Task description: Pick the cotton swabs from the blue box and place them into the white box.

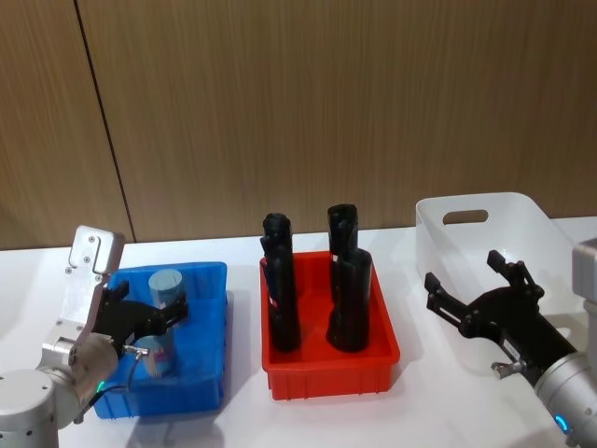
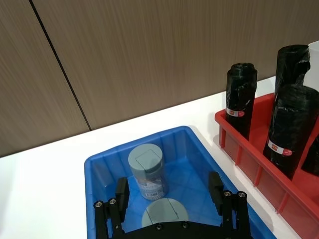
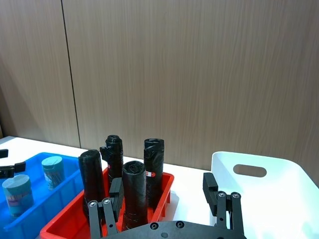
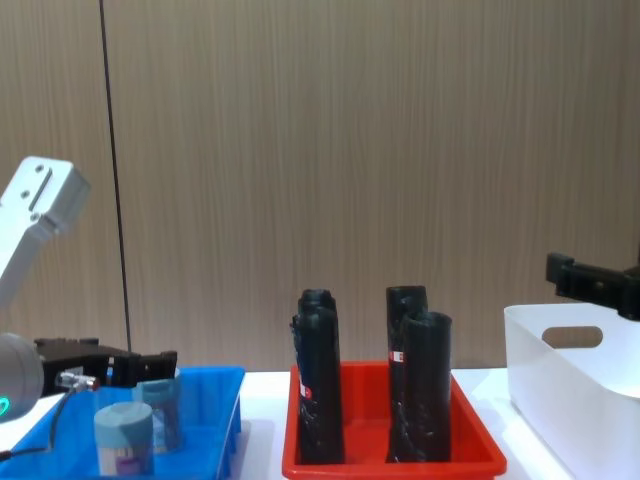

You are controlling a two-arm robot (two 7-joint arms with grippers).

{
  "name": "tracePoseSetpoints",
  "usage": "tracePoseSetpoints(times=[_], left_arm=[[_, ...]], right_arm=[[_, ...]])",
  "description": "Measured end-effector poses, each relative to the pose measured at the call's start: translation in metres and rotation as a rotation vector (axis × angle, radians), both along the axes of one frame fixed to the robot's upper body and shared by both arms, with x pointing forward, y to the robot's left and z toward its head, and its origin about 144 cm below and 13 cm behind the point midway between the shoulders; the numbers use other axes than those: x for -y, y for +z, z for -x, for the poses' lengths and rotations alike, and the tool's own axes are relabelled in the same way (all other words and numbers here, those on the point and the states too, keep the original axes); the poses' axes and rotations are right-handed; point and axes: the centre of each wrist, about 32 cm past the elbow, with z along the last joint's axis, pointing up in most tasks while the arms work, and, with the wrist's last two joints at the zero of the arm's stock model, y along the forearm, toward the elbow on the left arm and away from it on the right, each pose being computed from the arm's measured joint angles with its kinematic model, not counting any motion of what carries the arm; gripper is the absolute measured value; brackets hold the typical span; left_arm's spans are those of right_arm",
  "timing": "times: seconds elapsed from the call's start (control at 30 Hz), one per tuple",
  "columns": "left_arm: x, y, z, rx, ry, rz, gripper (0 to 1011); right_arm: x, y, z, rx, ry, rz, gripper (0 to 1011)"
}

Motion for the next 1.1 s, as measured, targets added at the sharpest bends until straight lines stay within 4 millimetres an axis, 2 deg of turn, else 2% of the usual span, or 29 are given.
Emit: tracePoseSetpoints(times=[0.5, 1.1], left_arm=[[0.0001, 0.008, 0.0016, -0.035, 0.015, 0.011, 1004], [-0.0022, 0.0, -0.0031, -0.124, 0.028, 0.07, 1004]], right_arm=[[0.0, 0.0, 0.0, 0.0, 0.0, 0.0, 1002], [0.0, 0.0, 0.0, 0.0, 0.0, 0.0, 1002]])
